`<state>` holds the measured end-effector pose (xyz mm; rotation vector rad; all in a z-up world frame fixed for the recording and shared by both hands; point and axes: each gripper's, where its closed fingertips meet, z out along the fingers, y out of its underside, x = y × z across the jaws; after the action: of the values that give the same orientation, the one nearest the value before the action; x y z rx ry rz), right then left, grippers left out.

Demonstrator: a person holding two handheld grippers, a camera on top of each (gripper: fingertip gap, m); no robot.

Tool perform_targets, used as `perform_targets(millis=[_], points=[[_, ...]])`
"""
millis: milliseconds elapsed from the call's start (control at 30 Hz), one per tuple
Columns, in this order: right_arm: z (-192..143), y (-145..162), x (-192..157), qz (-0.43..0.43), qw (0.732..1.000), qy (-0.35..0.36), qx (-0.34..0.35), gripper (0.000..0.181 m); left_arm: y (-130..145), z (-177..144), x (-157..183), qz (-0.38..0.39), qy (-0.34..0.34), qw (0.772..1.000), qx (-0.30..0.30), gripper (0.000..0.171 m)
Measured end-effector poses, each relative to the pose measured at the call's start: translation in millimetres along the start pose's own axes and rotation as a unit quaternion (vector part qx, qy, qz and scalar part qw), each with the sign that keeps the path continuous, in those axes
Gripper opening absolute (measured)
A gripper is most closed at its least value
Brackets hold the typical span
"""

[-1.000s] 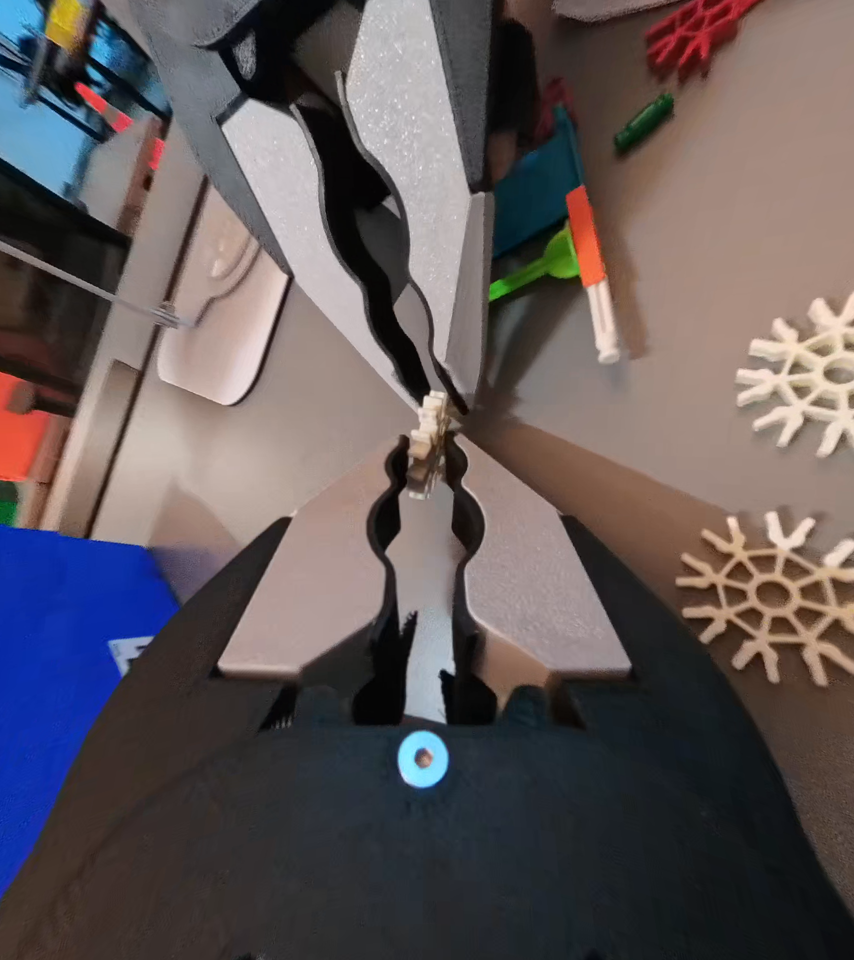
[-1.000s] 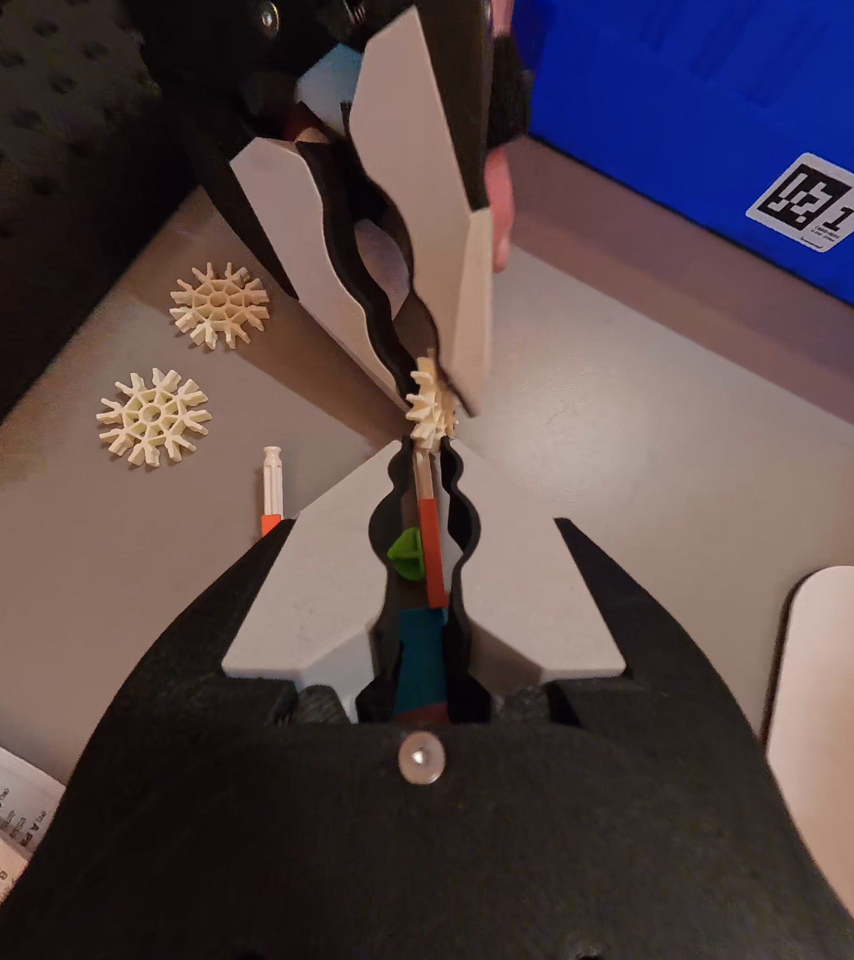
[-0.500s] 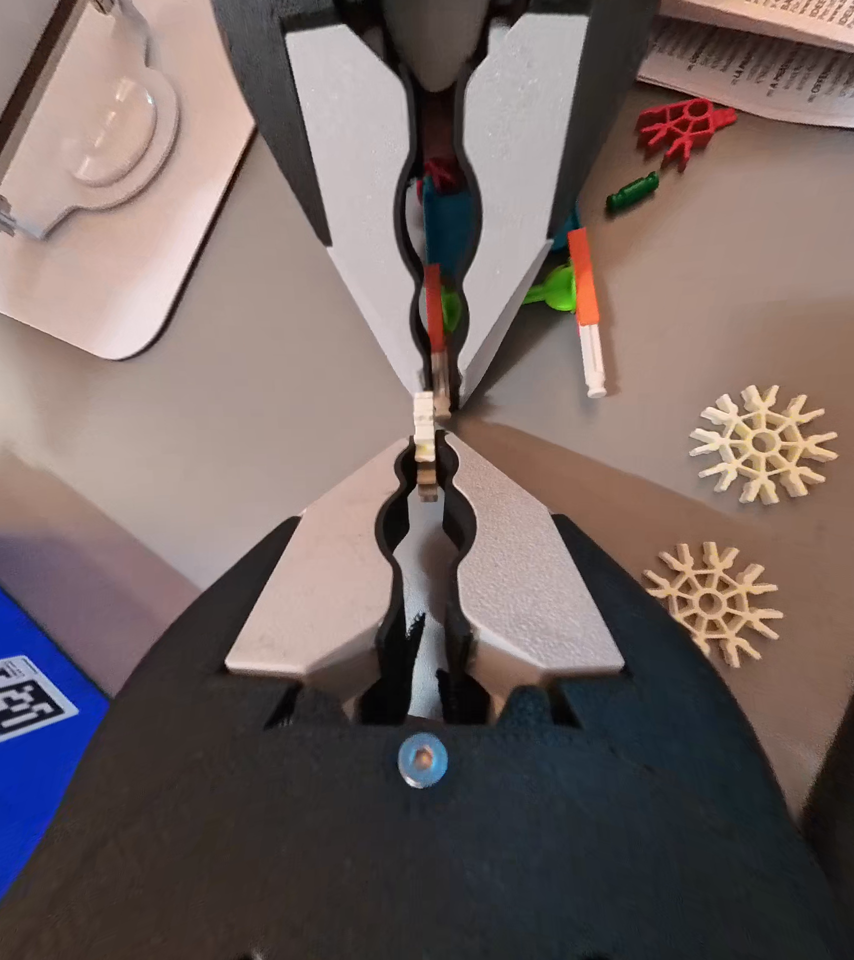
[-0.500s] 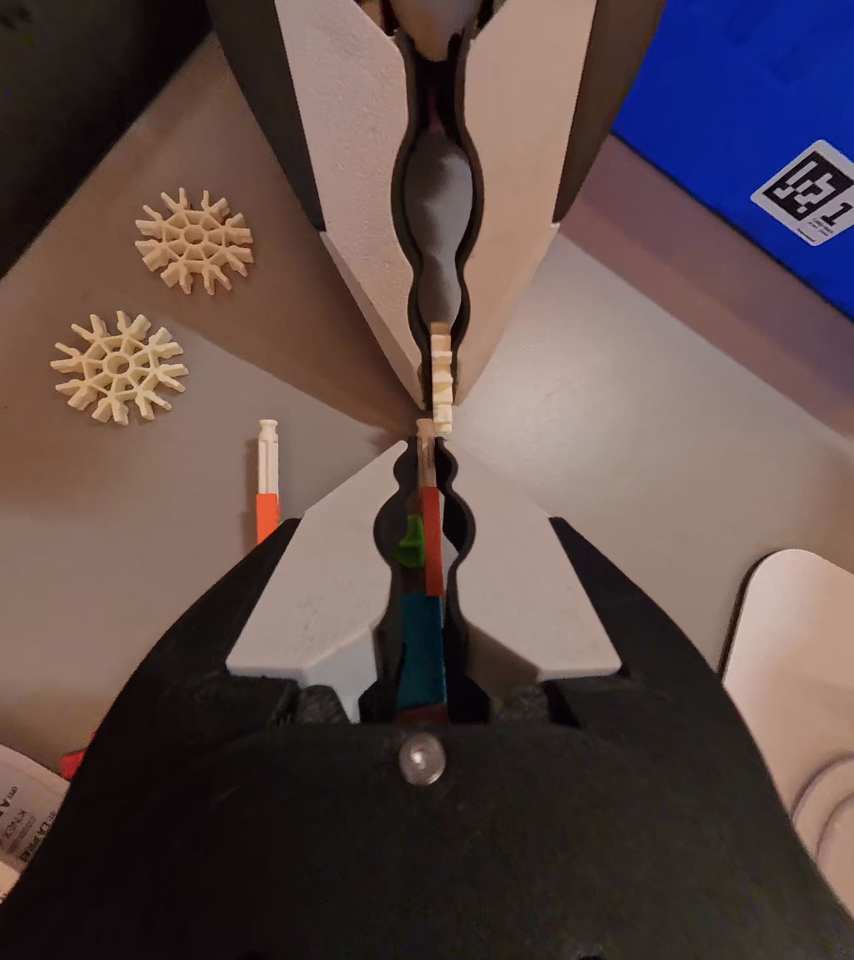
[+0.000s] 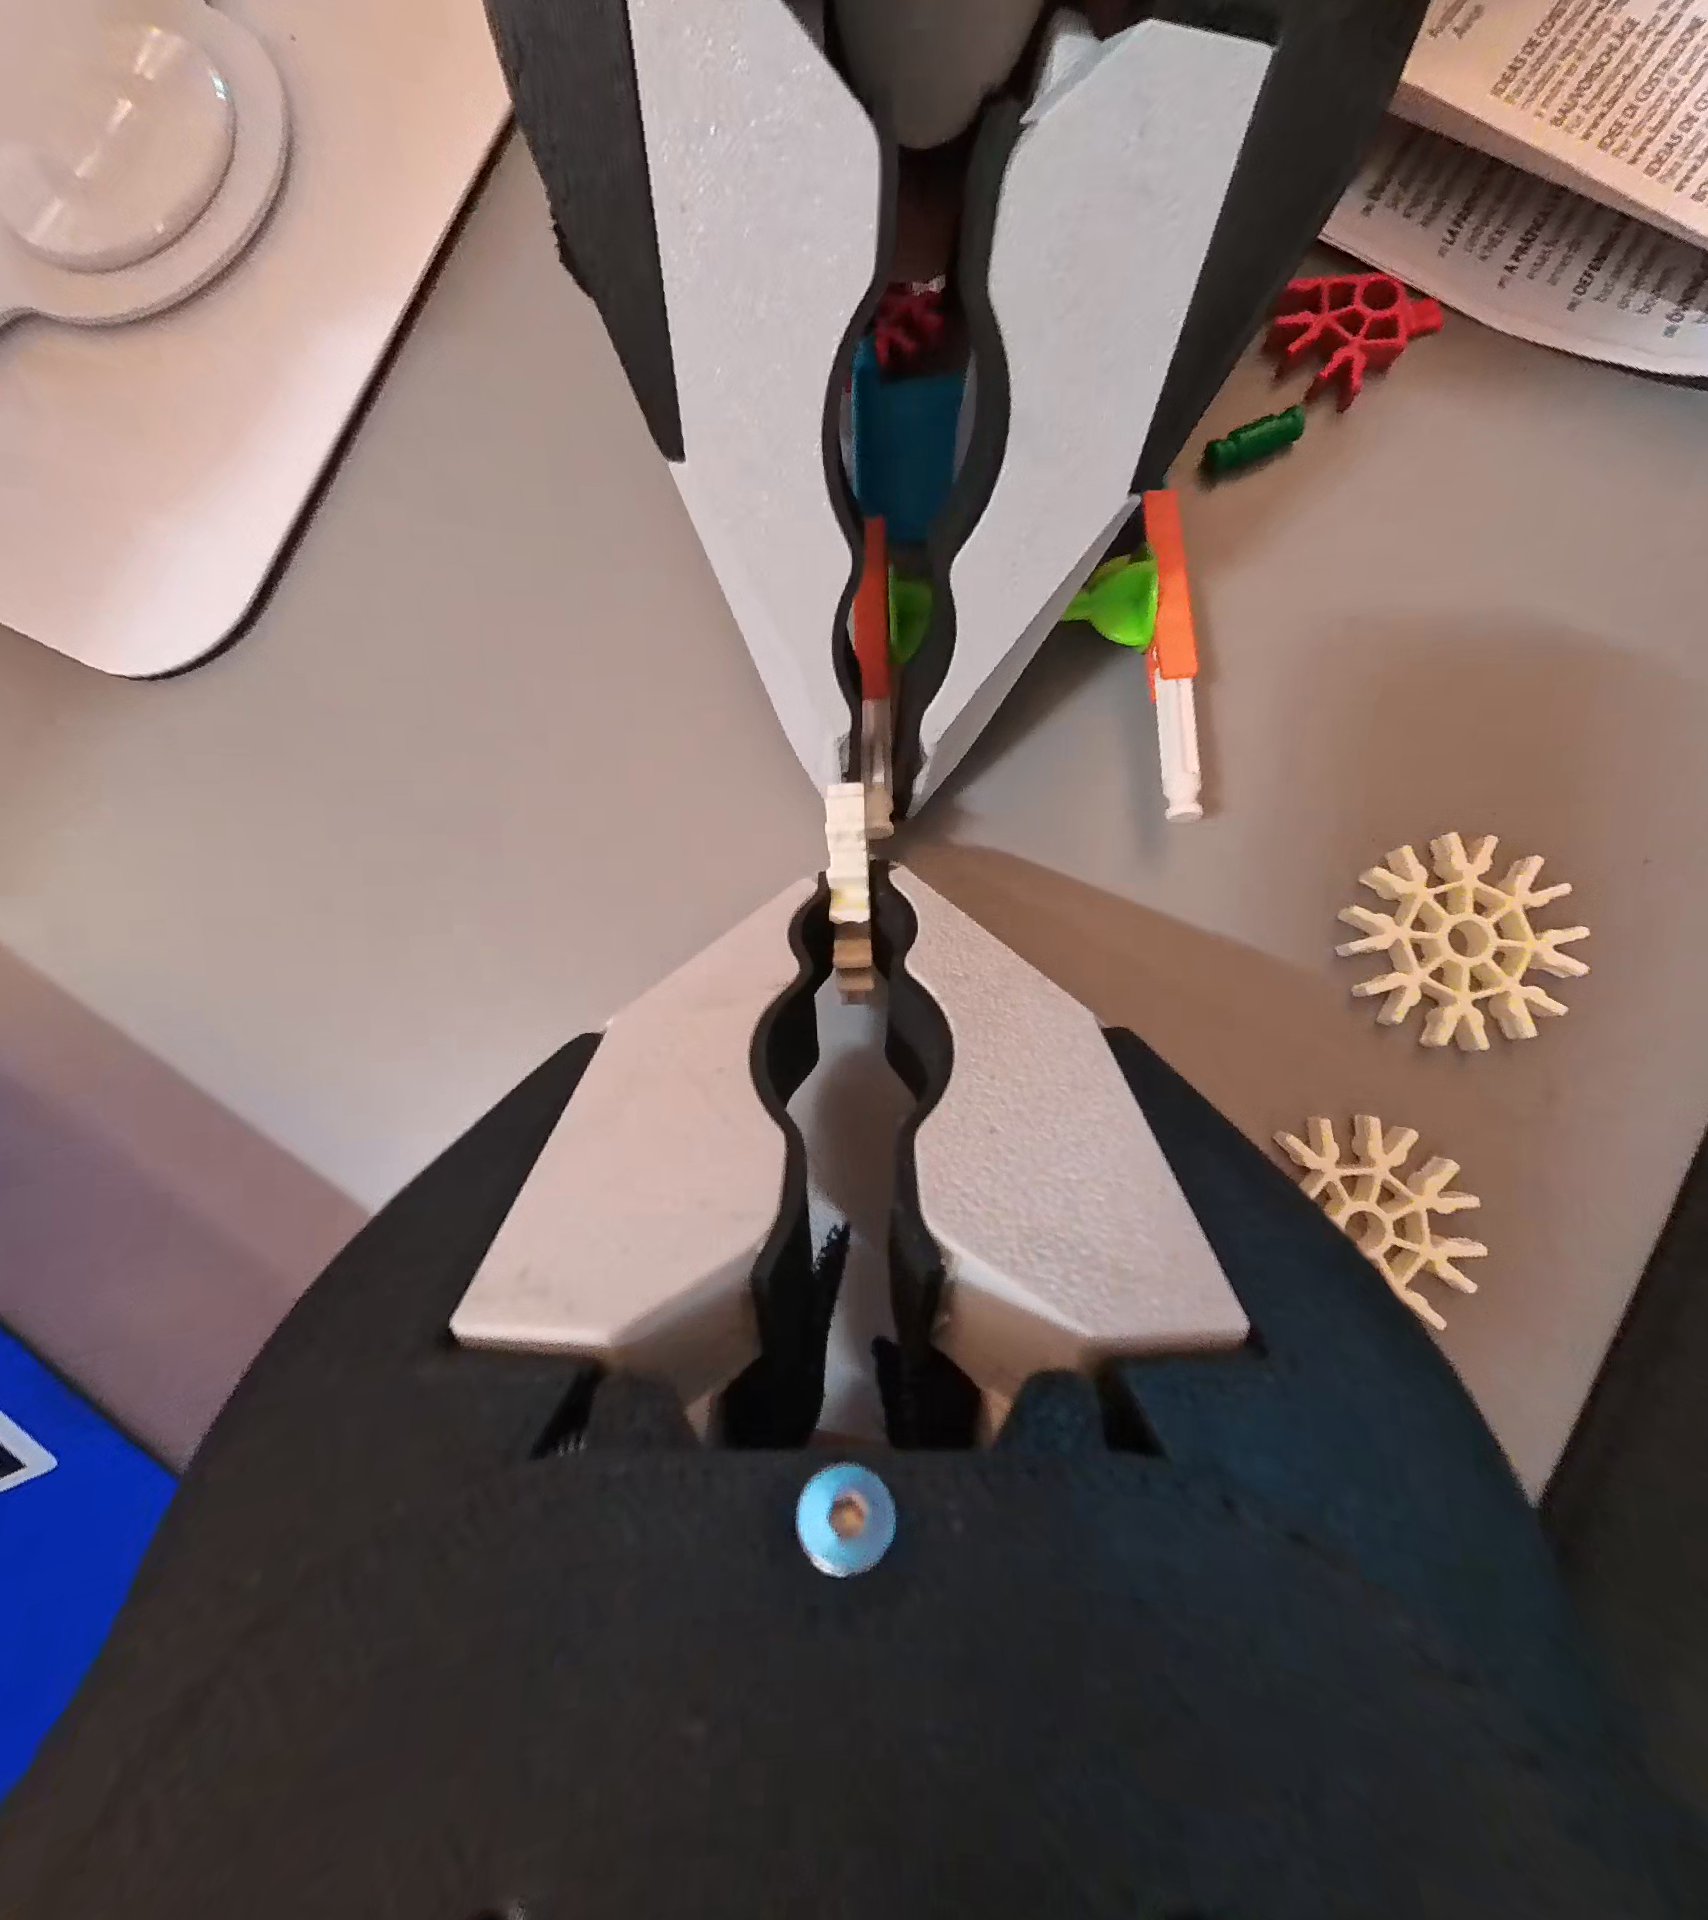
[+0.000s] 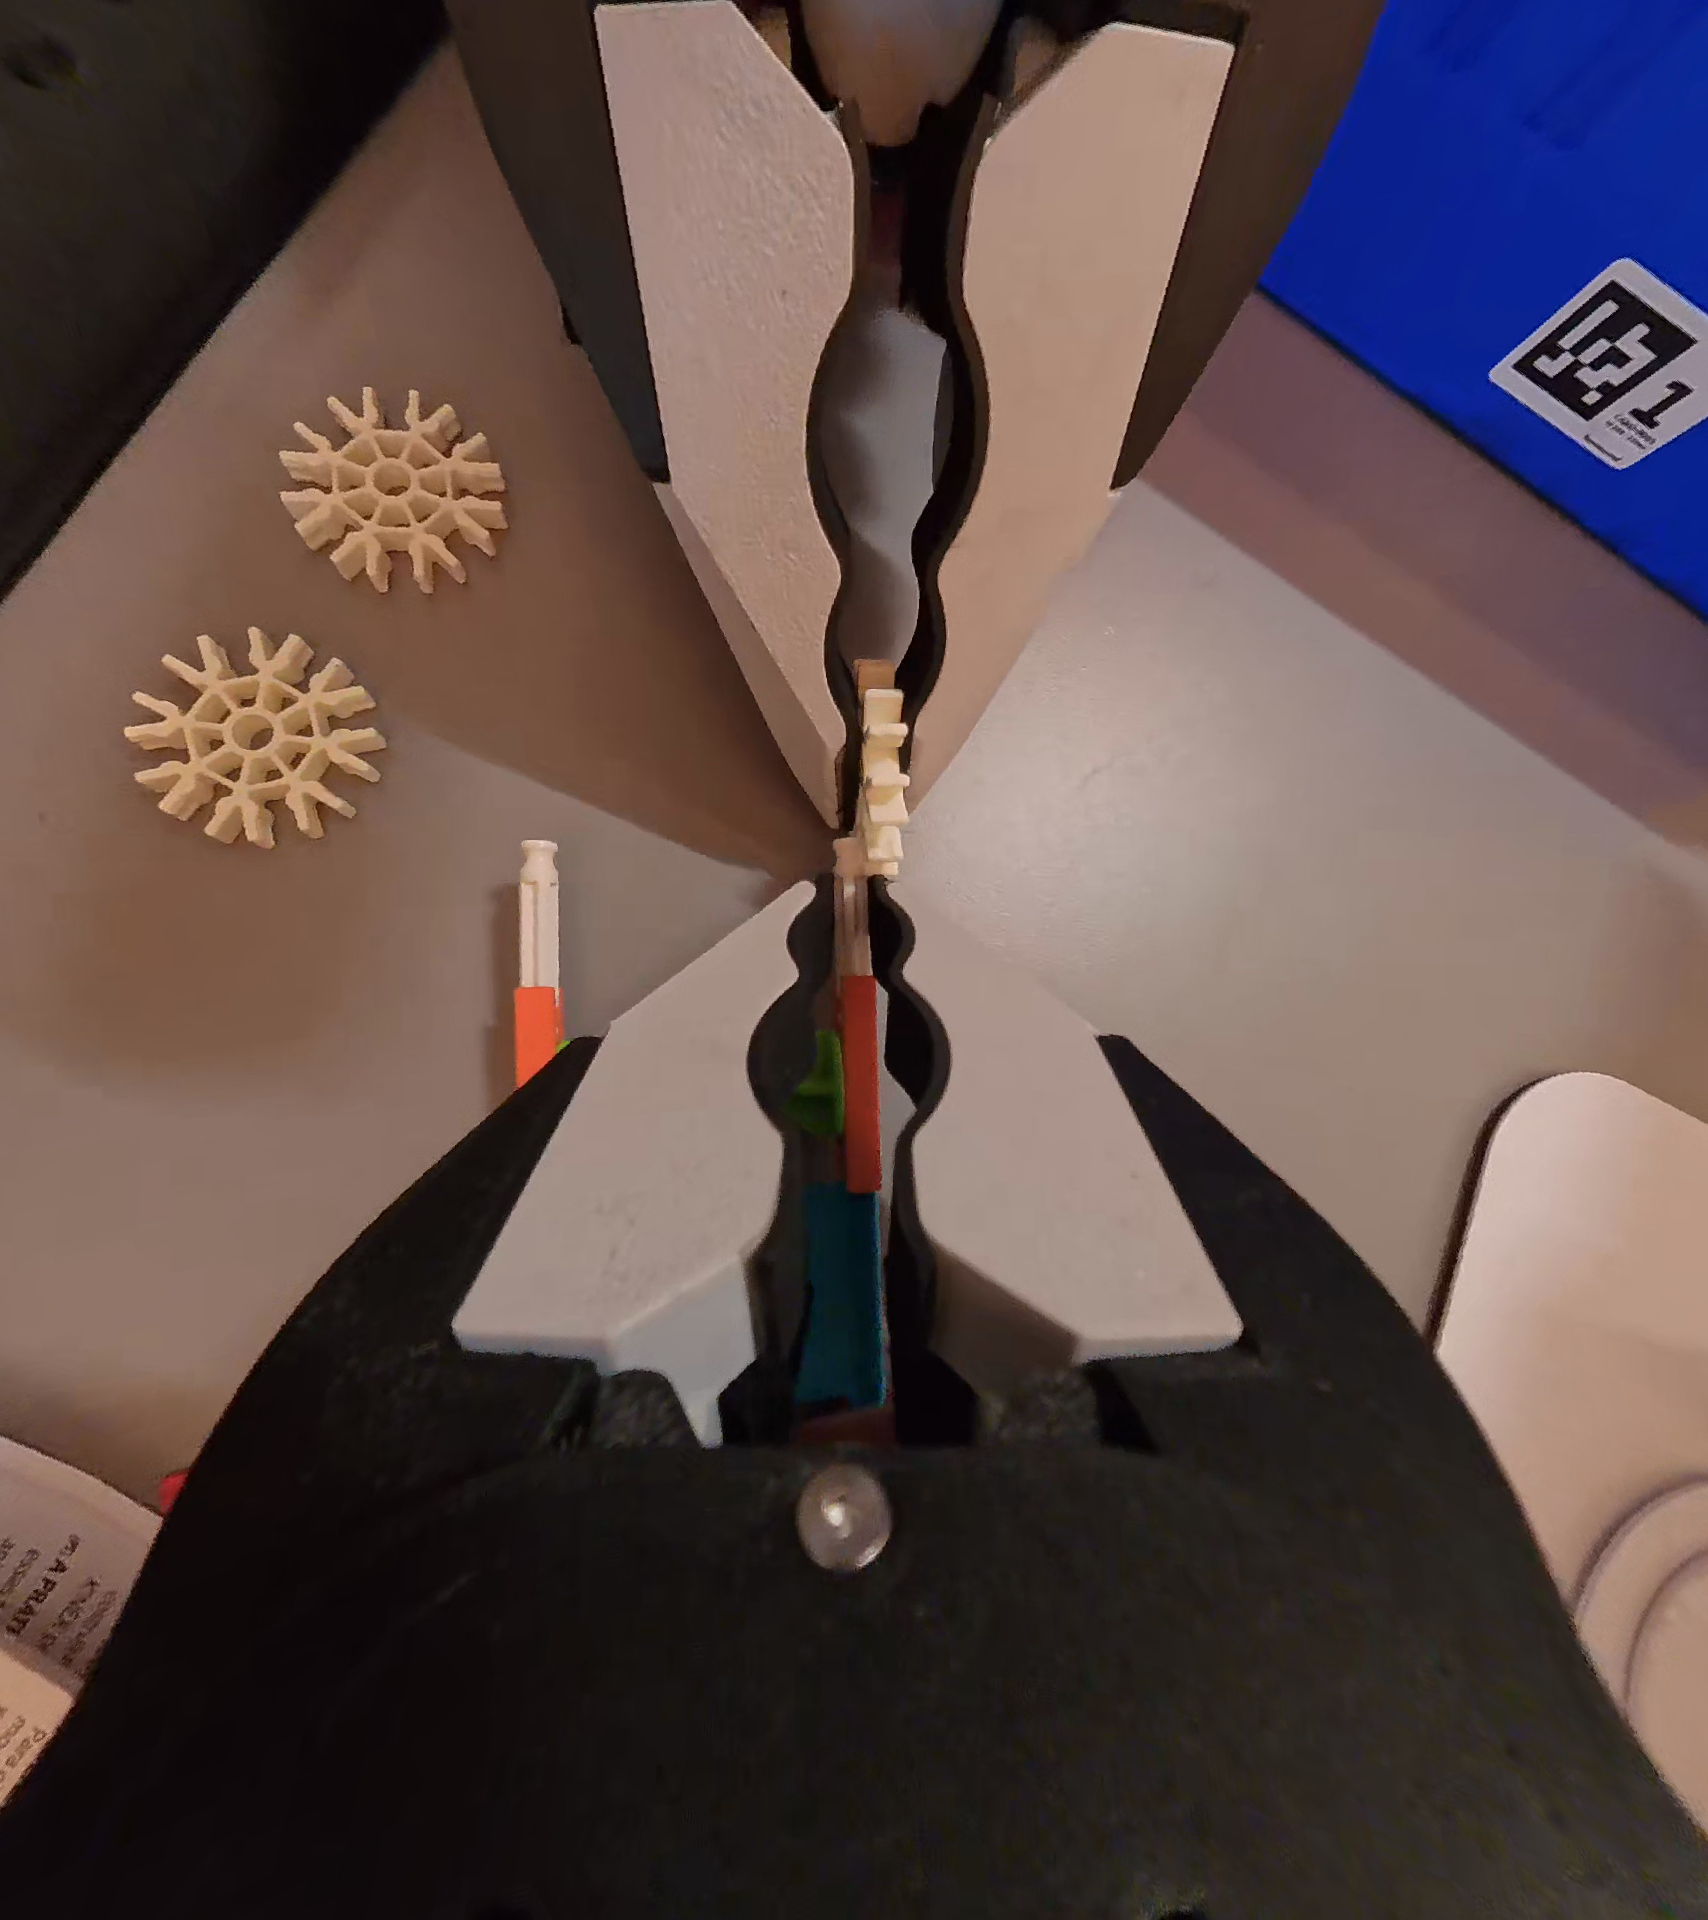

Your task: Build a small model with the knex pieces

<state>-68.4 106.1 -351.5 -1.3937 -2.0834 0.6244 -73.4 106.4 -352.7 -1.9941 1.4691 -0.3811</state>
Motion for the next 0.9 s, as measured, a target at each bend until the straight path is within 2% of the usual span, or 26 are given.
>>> perform_targets(millis=[467,900], points=[[1.0,0.5,5.0,0.041,0.999,-0.002,0.007,0.007,-1.0,1.4,-1.8,0.003,-0.012,1.0,0.005,0.004],[2.3,-1.6,5.0,-0.027,0.999,0.028,-0.018,0.011,-2.3,2.0,1.1,0.033,-0.021,0.999,0.007,0.004]])
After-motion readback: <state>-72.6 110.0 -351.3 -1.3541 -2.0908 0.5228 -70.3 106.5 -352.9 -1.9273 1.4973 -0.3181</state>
